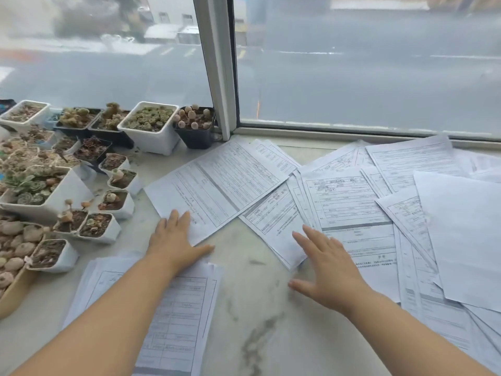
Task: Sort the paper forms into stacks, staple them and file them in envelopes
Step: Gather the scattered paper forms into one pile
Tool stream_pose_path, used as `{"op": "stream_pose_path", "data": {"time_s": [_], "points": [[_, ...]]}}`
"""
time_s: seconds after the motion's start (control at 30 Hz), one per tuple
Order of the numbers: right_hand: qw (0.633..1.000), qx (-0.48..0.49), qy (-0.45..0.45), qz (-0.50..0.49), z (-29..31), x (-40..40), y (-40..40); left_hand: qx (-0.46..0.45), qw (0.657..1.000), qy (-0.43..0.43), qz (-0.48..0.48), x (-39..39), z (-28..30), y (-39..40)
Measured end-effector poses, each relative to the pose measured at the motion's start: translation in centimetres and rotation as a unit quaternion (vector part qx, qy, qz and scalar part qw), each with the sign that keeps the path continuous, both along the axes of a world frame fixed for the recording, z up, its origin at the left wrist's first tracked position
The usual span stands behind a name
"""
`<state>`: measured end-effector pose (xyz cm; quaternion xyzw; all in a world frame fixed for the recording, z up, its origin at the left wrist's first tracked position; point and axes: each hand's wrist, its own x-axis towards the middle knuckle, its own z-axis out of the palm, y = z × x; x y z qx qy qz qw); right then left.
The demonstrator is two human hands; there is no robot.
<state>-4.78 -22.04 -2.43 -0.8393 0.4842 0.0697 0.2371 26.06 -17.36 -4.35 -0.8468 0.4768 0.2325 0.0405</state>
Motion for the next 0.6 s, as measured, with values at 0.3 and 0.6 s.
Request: {"op": "stream_pose_path", "data": {"time_s": [0.3,0.6], "points": [[0.997,-0.051,0.043,0.022,-1.3,1.0,-3.4,-0.028,0.962,-0.208,-0.176,1.4,0.7,-0.9],[0.997,-0.07,0.033,-0.004,-2.1,0.8,-4.3,-0.234,0.97,-0.061,0.006,3.2,2.0,-2.8]]}}
